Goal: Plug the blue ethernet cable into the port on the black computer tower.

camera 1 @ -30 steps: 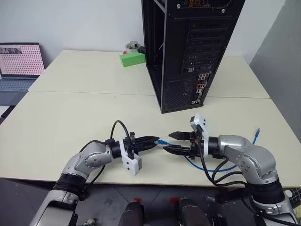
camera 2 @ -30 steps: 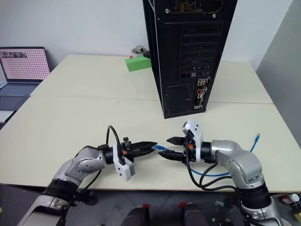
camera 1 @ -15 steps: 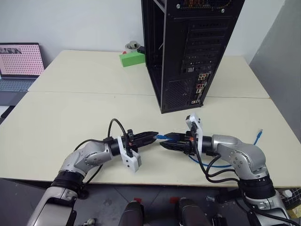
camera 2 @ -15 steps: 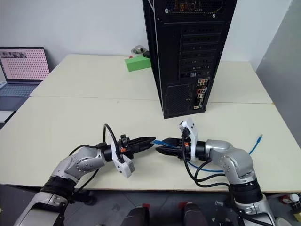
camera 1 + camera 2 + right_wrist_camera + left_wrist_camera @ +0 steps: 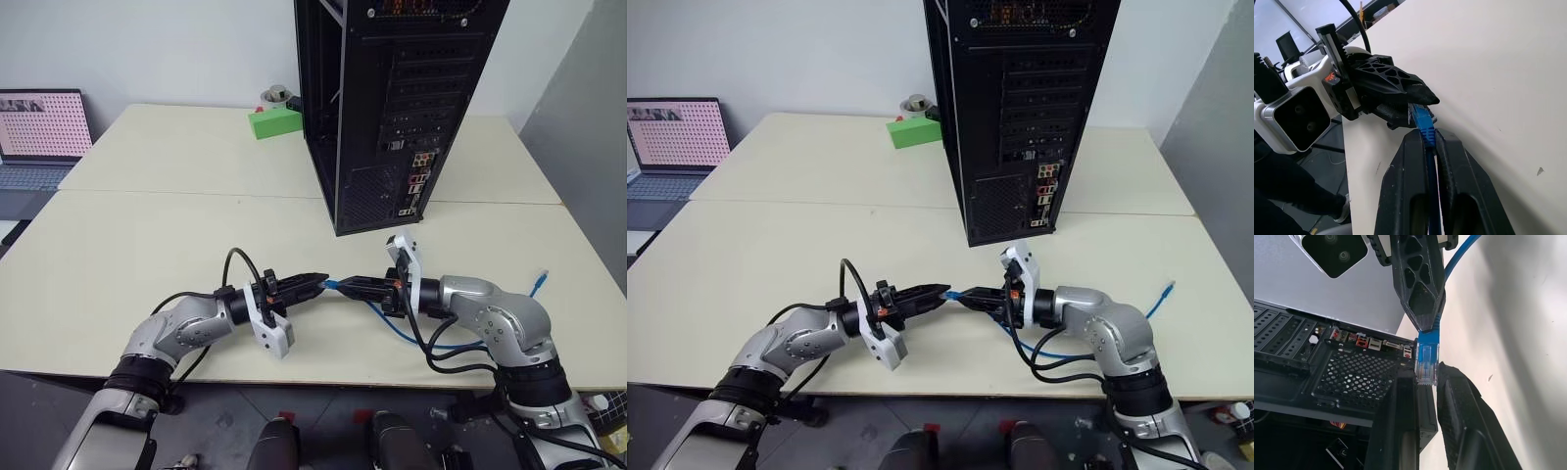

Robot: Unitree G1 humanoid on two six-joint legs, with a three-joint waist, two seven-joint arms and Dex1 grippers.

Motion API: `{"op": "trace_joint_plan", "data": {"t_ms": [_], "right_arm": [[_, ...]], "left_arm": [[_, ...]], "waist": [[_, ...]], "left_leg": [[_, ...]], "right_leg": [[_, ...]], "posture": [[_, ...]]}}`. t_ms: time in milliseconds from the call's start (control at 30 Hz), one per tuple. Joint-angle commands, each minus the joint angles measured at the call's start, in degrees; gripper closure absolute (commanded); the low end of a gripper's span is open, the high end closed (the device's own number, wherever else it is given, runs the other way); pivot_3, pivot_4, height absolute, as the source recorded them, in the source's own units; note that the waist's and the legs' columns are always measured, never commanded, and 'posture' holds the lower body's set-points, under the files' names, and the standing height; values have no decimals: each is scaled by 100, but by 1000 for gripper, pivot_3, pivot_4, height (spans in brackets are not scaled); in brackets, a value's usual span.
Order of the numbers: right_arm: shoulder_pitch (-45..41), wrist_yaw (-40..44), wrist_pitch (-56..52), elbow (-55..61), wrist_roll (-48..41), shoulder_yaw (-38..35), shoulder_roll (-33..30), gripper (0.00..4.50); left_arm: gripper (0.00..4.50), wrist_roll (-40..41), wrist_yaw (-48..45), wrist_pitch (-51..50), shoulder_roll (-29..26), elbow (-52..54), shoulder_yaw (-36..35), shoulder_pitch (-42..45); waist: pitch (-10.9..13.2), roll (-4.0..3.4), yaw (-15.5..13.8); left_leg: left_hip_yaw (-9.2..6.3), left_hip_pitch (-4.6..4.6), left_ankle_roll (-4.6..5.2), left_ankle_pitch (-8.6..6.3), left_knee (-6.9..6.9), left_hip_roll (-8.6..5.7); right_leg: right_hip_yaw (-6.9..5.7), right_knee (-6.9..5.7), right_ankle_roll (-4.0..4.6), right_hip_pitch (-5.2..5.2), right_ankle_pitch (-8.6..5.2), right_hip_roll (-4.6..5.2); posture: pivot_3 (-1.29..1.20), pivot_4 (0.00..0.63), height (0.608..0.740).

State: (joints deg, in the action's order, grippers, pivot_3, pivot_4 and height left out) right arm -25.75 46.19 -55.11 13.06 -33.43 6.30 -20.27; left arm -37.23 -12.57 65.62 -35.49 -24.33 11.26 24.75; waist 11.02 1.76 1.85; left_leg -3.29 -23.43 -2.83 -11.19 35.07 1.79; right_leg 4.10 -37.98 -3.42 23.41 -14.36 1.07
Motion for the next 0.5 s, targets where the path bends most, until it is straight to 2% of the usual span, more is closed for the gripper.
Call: {"op": "trace_joint_plan", "data": {"t_ms": [33, 67, 100, 167, 400, 500], "right_arm": [[-178, 195, -91, 5, -262, 3, -62, 4500], [-192, 216, -104, -18, -271, 11, -88, 4500], [-204, 230, -105, -35, -277, 20, -112, 4500], [-223, 250, -73, -68, -261, 38, -174, 4500], [-163, -191, 119, 146, -187, -474, -388, 4500], [-23, -634, 325, 476, 34, -824, -582, 4500]], "left_arm": [[3890, 32, 143, -71, 46, 131, 103, 76], [3537, 56, 160, -96, 50, 115, 115, 82], [3497, 108, 137, -142, 47, 97, 137, 86], [3041, 362, -69, -270, 22, 43, 225, 83], [1560, 2318, -1500, -1360, -147, 249, 502, -329], [929, 3325, -1997, -2505, 20, 904, 357, -640]], "waist": [[0, 0, 0], [0, 0, 0], [0, 0, 0], [0, 0, 1], [0, -1, 12], [1, -1, 6]], "left_leg": [[0, 0, 0, 0, 0, 0], [0, 0, 0, 0, 0, 0], [0, 0, 0, 0, 0, 0], [0, 0, 0, 0, 0, 0], [0, 0, 0, 0, -1, 0], [0, -3, 0, 0, -1, 1]], "right_leg": [[0, 0, 0, 0, 0, 0], [0, 0, 0, 0, 0, 0], [0, 0, 0, 0, 0, 0], [0, 0, 0, 0, 0, 0], [0, -1, 1, 1, 0, 0], [0, -1, 1, 2, -1, 1]], "posture": [[0, 150, 740], [0, 150, 740], [0, 150, 740], [0, 150, 740], [0, 150, 740], [0, 150, 740]]}}
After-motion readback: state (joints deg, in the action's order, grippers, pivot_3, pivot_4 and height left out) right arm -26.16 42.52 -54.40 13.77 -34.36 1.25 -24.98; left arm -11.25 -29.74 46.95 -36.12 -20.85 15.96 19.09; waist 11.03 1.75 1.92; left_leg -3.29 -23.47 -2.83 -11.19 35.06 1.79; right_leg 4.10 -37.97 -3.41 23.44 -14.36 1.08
